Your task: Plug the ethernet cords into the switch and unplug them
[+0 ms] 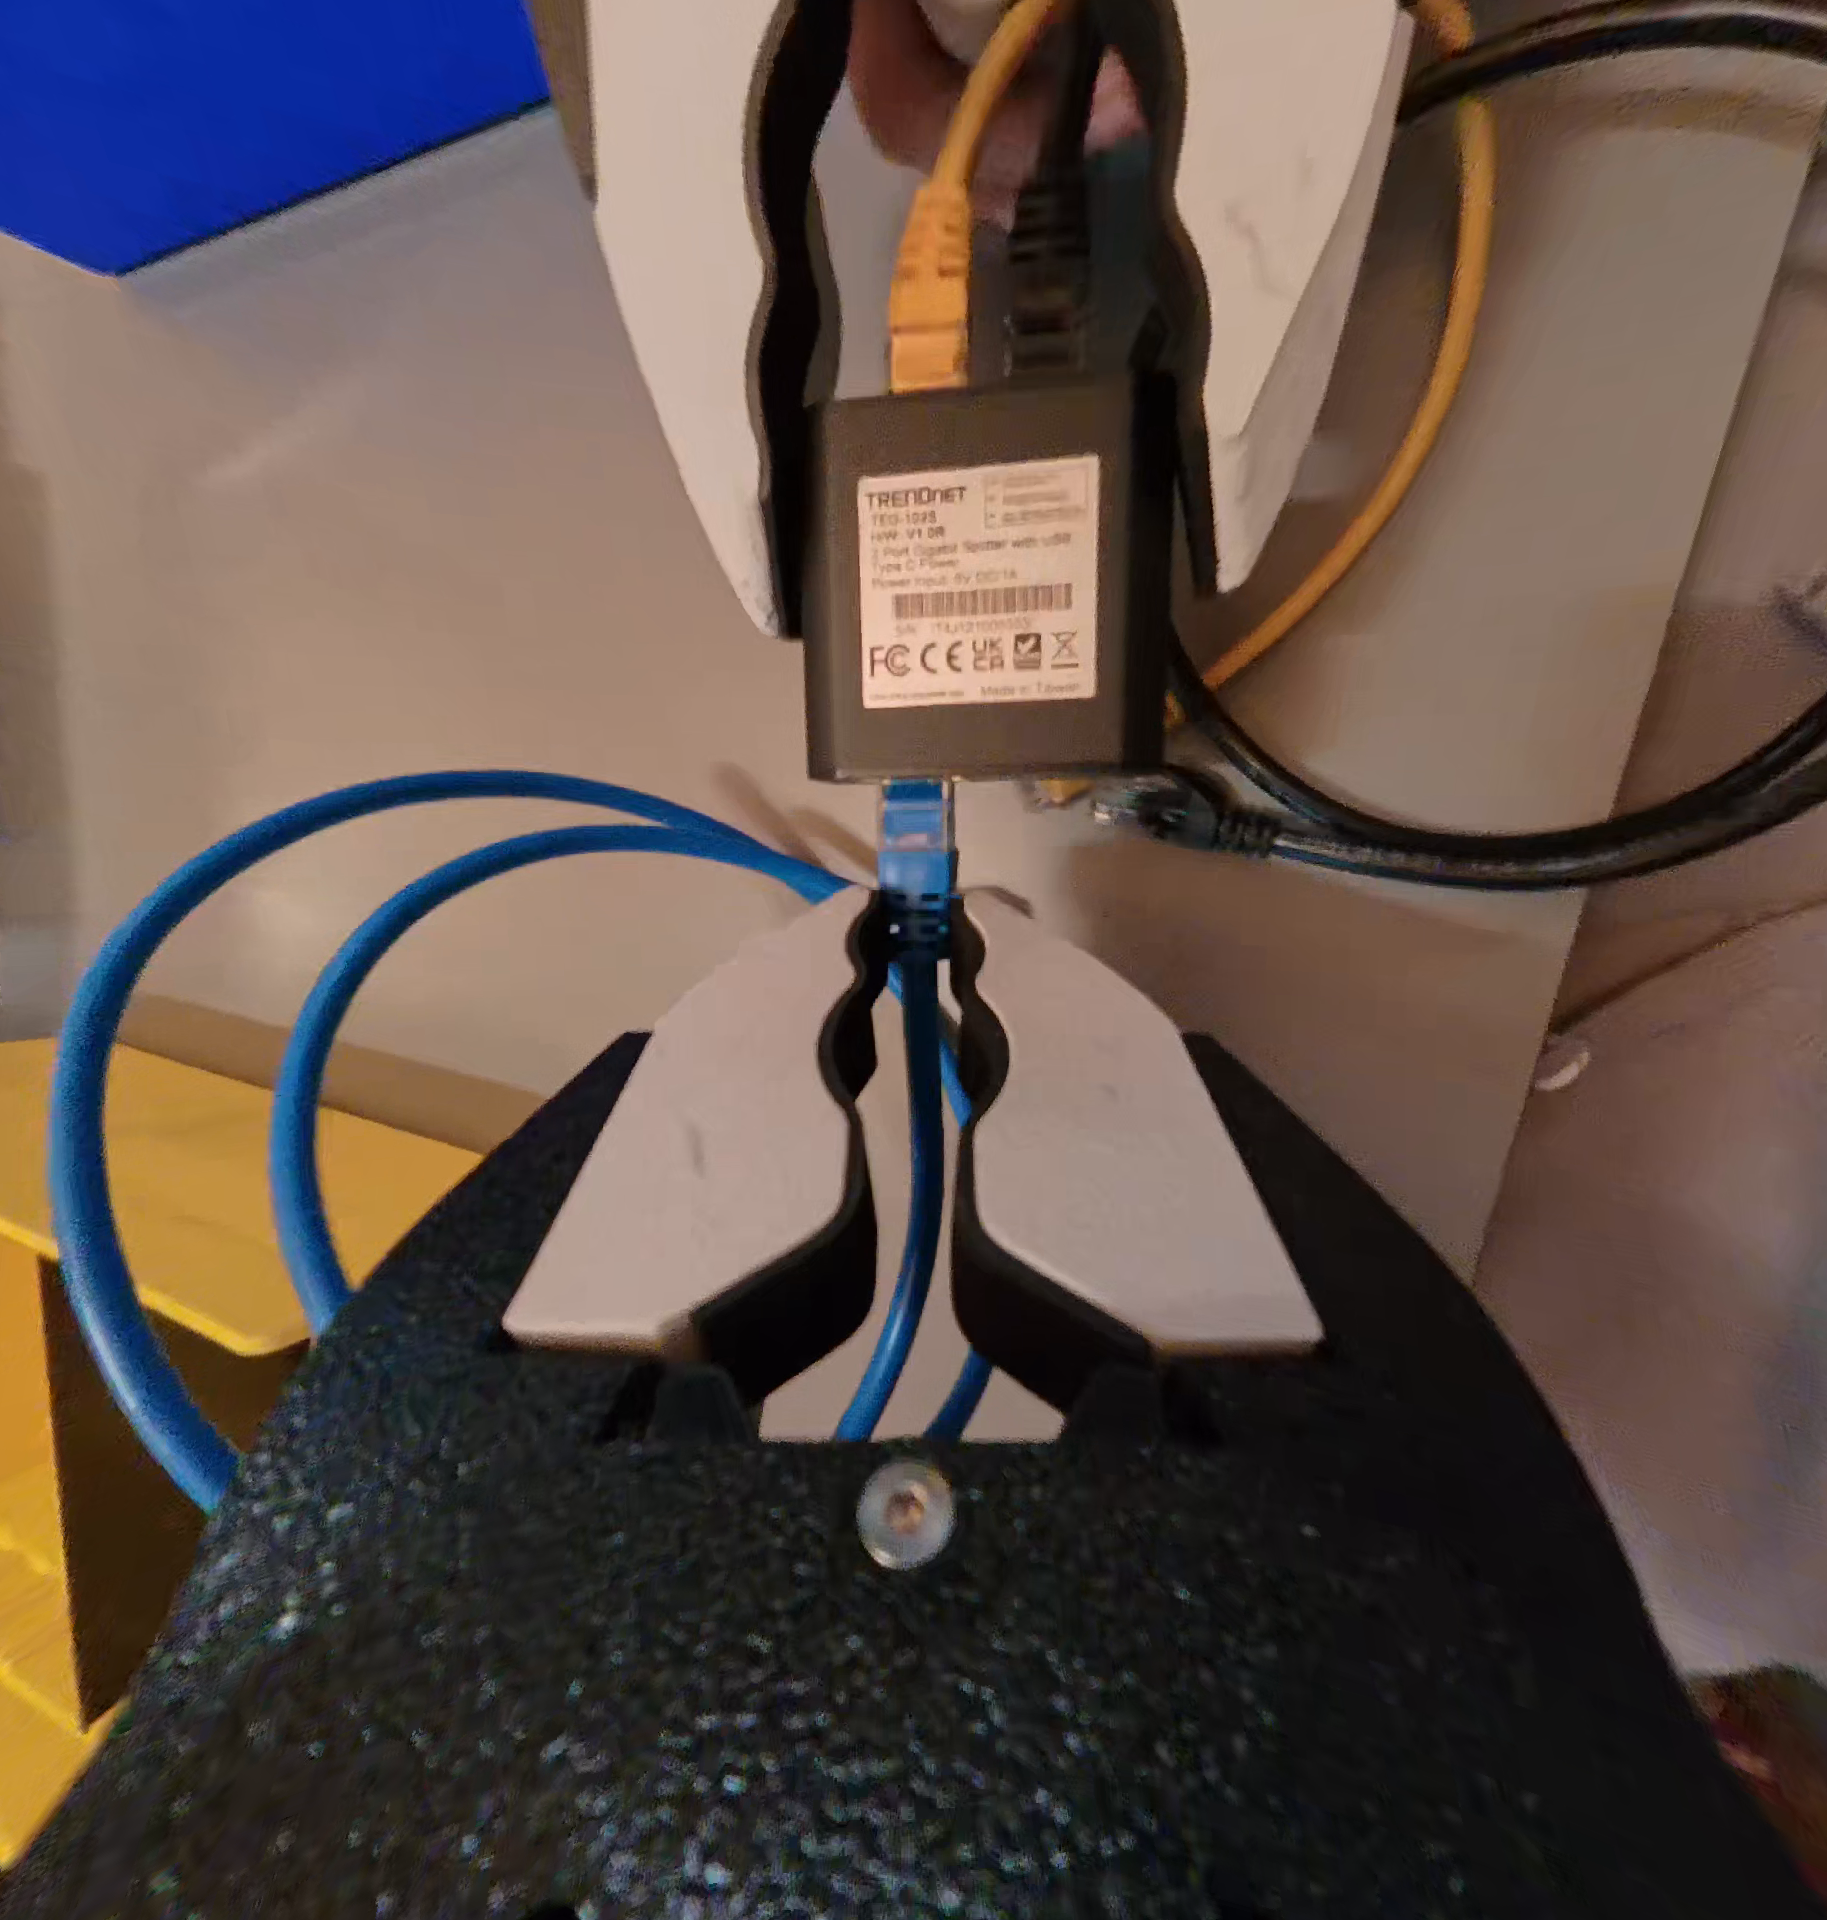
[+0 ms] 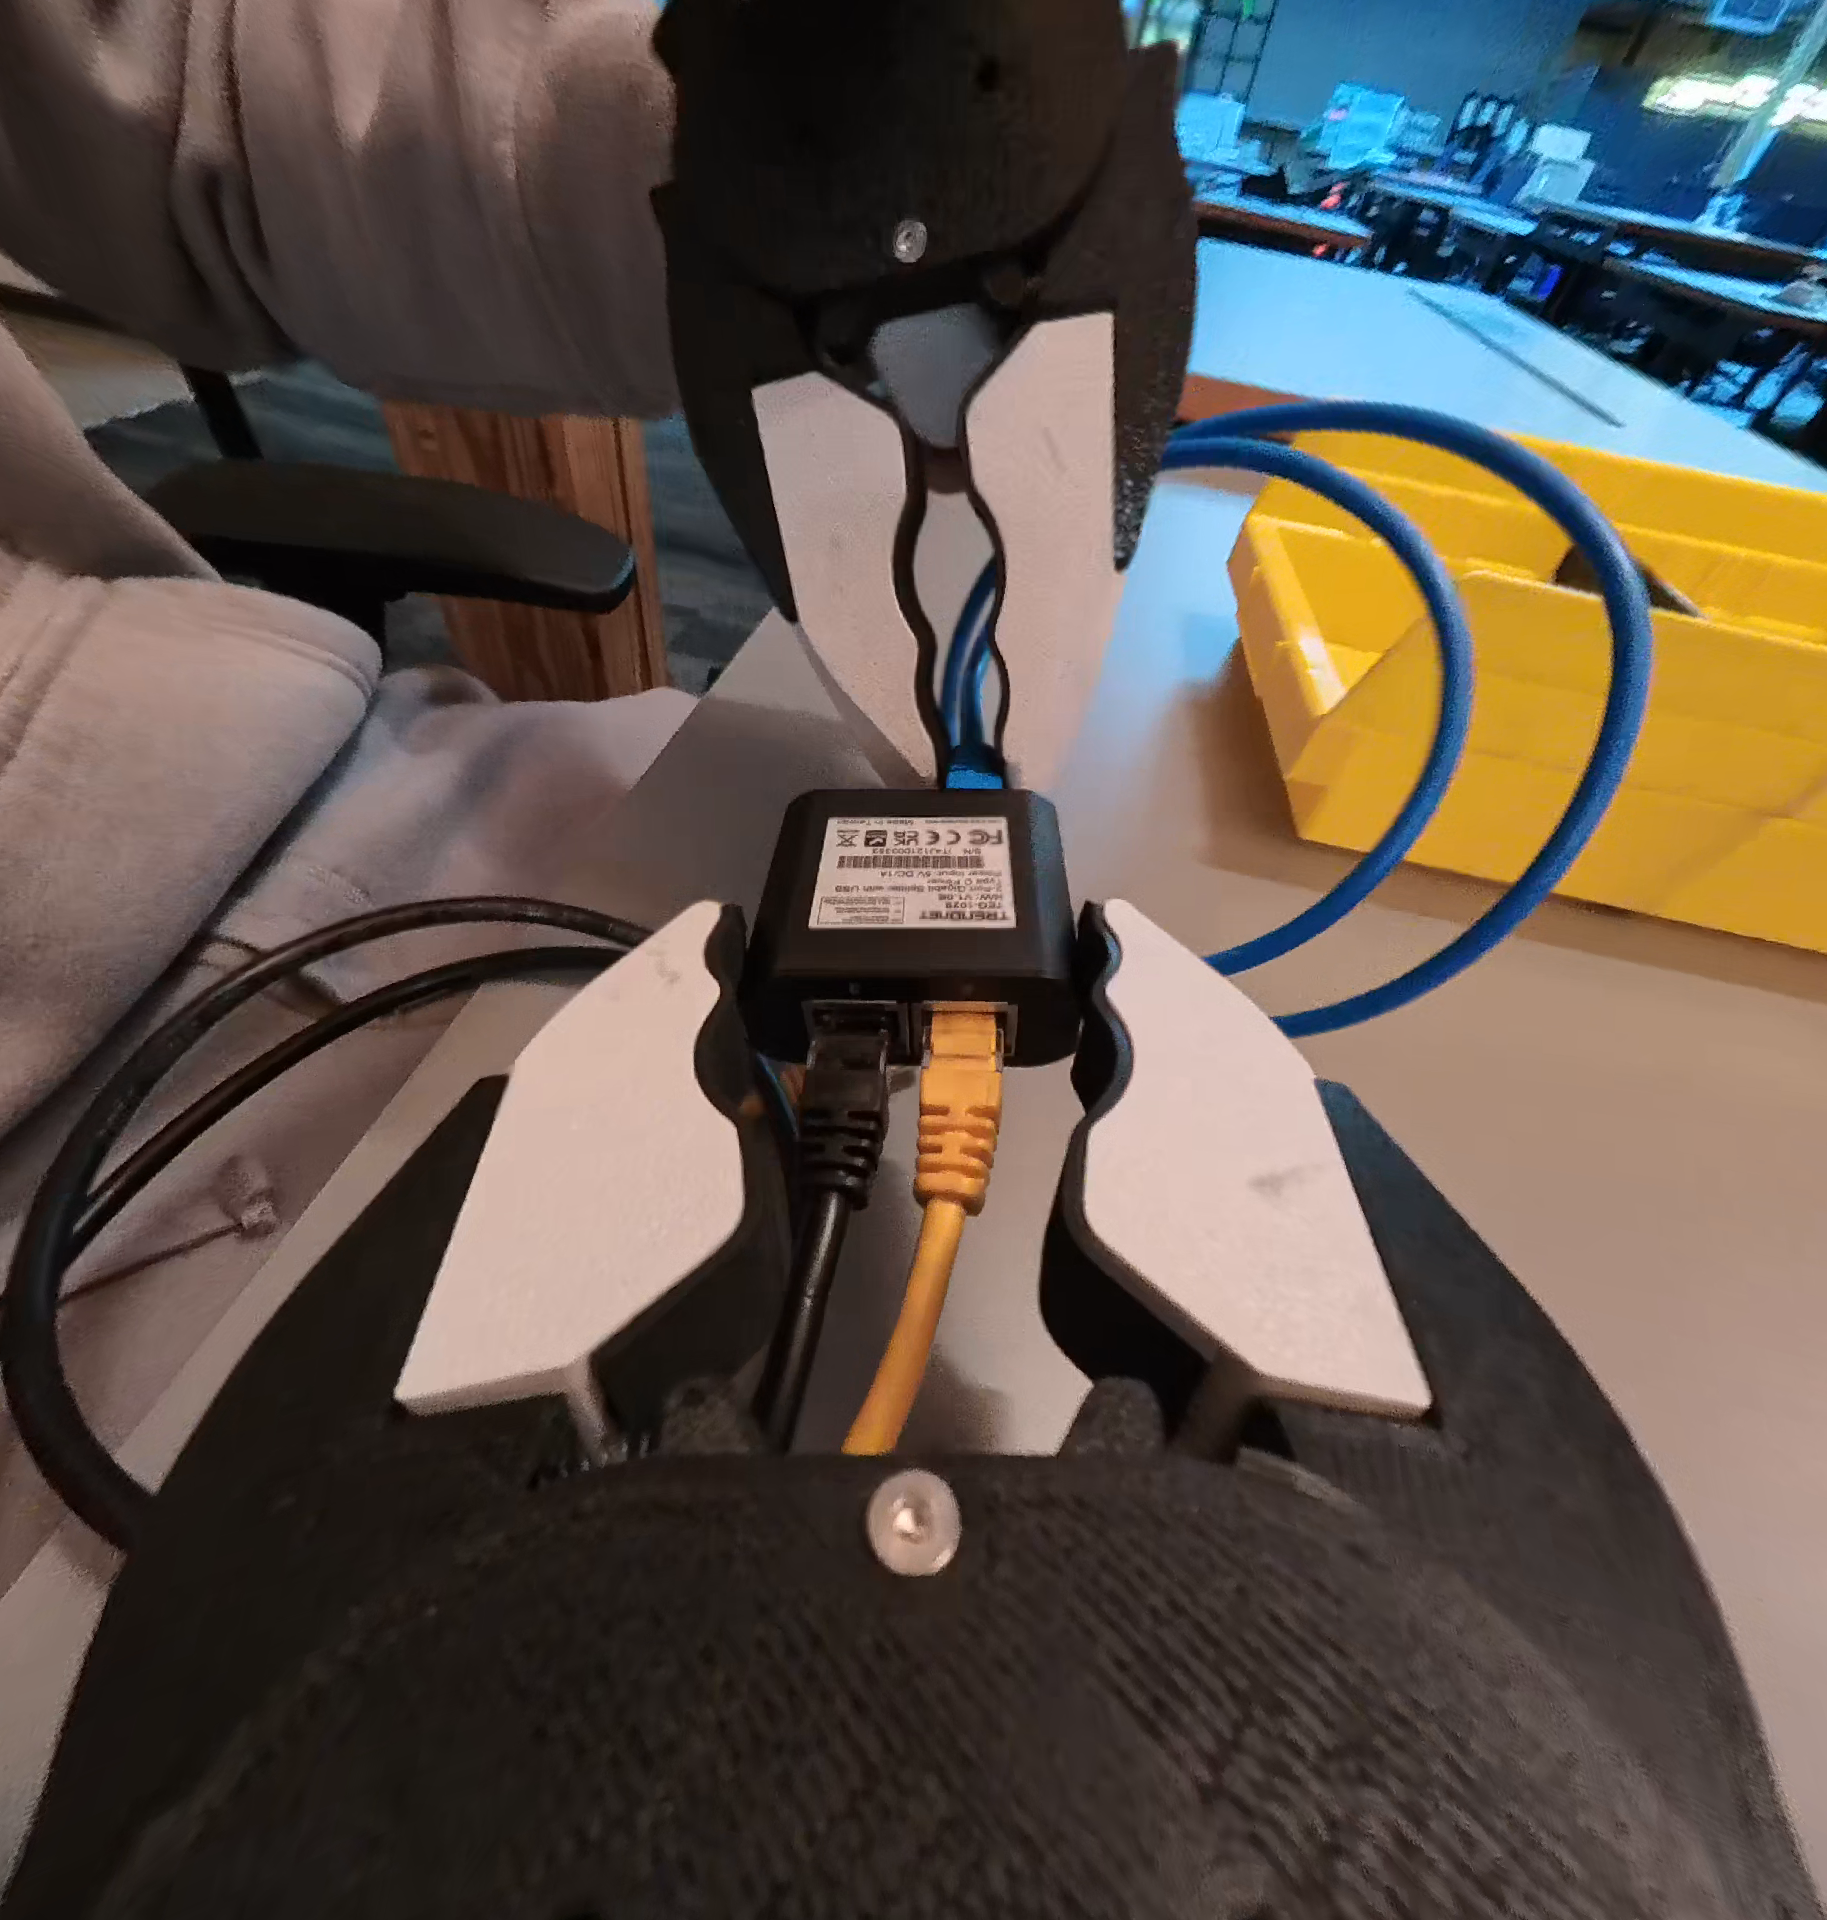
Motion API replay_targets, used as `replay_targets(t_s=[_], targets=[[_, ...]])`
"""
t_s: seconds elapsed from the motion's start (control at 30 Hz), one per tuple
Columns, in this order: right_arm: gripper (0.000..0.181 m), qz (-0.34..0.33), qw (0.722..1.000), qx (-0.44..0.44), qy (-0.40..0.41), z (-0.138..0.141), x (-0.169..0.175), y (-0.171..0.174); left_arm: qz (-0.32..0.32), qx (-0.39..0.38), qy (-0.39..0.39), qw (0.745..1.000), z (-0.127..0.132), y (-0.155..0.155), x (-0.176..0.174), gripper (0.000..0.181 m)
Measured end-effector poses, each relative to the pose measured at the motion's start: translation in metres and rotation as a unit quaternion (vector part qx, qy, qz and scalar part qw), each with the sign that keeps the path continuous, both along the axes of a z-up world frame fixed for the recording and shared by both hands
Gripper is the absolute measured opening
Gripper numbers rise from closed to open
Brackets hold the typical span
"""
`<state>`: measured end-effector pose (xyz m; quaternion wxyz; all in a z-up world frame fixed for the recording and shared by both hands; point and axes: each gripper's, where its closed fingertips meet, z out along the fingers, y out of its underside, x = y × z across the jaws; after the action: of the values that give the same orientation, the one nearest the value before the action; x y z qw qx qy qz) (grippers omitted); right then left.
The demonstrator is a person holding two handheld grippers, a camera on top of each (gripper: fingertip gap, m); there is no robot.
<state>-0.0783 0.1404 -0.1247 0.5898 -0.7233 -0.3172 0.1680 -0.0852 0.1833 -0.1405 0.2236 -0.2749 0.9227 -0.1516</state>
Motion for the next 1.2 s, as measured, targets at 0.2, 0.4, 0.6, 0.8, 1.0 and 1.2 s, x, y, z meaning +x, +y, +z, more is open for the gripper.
replay_targets(t_s=[0.2,0.4,0.6,0.8,1.0,1.2], targets=[[0.062,-0.007,0.999,0.027,0.015,0.008,0.003,0.002,-0.002,-0.092,-0.035,0.995,0.024,-0.005,0.002,0.01],[0.062,-0.096,0.993,0.071,0.005,0.019,0.027,0.014,0.013,-0.139,-0.218,0.966,0.09,-0.008,0.005,0.028],[0.062,-0.152,0.976,0.151,-0.041,0.075,0.033,0.014,0.084,-0.342,-0.346,0.869,0.153,0.037,-0.03,0.042],[0.062,-0.243,0.932,0.249,-0.097,0.18,0.074,-0.014,0.162,-0.409,-0.317,0.84,0.102,0.082,-0.053,0.047],[0.062,-0.33,0.875,0.313,-0.166,0.282,0.14,-0.049,0.155,-0.372,-0.276,0.873,0.065,0.078,-0.055,0.048],[0.063,-0.48,0.757,0.234,-0.375,0.266,0.247,-0.069,0.153,-0.384,-0.265,0.871,0.052,0.072,-0.045,0.048]])
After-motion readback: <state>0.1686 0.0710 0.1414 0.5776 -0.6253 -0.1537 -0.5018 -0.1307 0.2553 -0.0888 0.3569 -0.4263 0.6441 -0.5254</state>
